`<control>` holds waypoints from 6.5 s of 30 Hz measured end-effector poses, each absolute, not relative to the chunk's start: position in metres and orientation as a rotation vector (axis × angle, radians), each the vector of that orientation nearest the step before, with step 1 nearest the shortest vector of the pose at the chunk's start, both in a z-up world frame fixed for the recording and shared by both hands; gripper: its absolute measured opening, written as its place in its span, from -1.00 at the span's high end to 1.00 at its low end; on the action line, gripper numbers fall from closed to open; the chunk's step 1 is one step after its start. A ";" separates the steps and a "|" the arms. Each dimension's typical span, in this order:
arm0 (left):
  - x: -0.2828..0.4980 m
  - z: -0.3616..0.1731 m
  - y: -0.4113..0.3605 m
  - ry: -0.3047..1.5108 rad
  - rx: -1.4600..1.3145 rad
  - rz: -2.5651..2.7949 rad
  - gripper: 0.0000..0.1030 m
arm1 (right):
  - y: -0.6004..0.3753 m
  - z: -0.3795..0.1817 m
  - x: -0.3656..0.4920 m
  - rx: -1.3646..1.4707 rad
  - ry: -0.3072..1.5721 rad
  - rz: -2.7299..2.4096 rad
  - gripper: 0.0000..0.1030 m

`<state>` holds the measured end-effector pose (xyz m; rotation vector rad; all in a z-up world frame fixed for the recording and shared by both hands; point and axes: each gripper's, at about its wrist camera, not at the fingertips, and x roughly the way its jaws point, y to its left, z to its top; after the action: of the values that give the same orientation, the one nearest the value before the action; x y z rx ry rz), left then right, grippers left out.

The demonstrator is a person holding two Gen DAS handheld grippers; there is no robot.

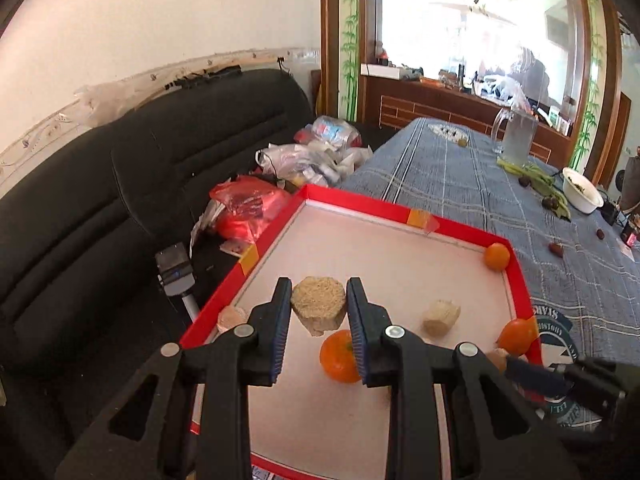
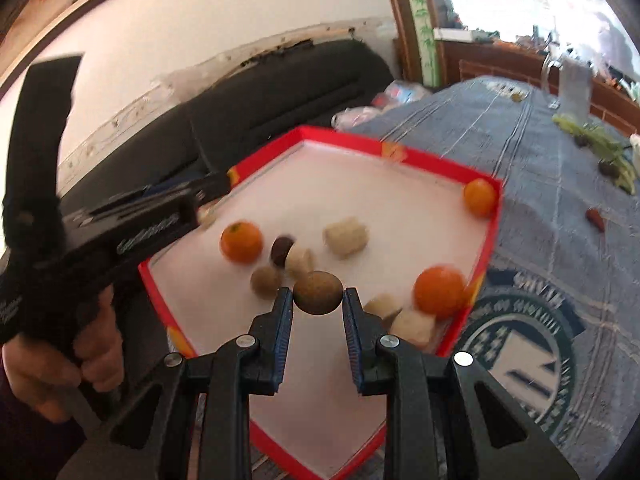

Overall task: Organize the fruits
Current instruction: 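Carry the kiwi and beige piece over the tray and open both tools, then move both open tools back over the red dates on the table, then grasp a red date with the right tool while the left grasps another red date, then carry both red dates over the tray and open both tools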

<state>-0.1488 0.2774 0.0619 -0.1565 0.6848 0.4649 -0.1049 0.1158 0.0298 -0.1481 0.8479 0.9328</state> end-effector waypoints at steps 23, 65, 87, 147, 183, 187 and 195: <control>-0.140 0.045 0.268 0.775 -0.052 0.508 0.41 | 0.117 0.019 -0.107 -0.177 0.865 0.936 0.52; -0.017 0.164 0.084 0.619 0.056 0.073 -0.32 | -0.202 0.155 0.042 0.206 0.653 0.366 0.46; 0.075 0.042 0.086 1.018 -0.016 0.030 -0.32 | -0.207 0.011 0.232 0.091 0.872 0.124 0.40; 0.142 0.006 0.014 1.190 -0.132 0.128 0.59 | -0.219 0.036 0.085 0.425 0.930 0.390 0.69; -0.089 0.119 0.097 0.587 0.047 0.227 0.60 | -0.079 0.088 -0.008 0.255 0.721 0.685 0.70; -0.106 0.115 0.122 0.581 0.023 0.269 0.60 | -0.045 0.086 -0.022 0.237 0.727 0.738 0.70; -0.125 0.099 0.166 0.587 -0.012 0.335 0.60 | 0.021 0.067 -0.046 0.144 0.788 0.816 0.70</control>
<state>-0.1250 0.1658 0.0994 -0.0116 0.5874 0.3350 -0.0457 0.0207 0.0672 0.1444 0.7883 0.8158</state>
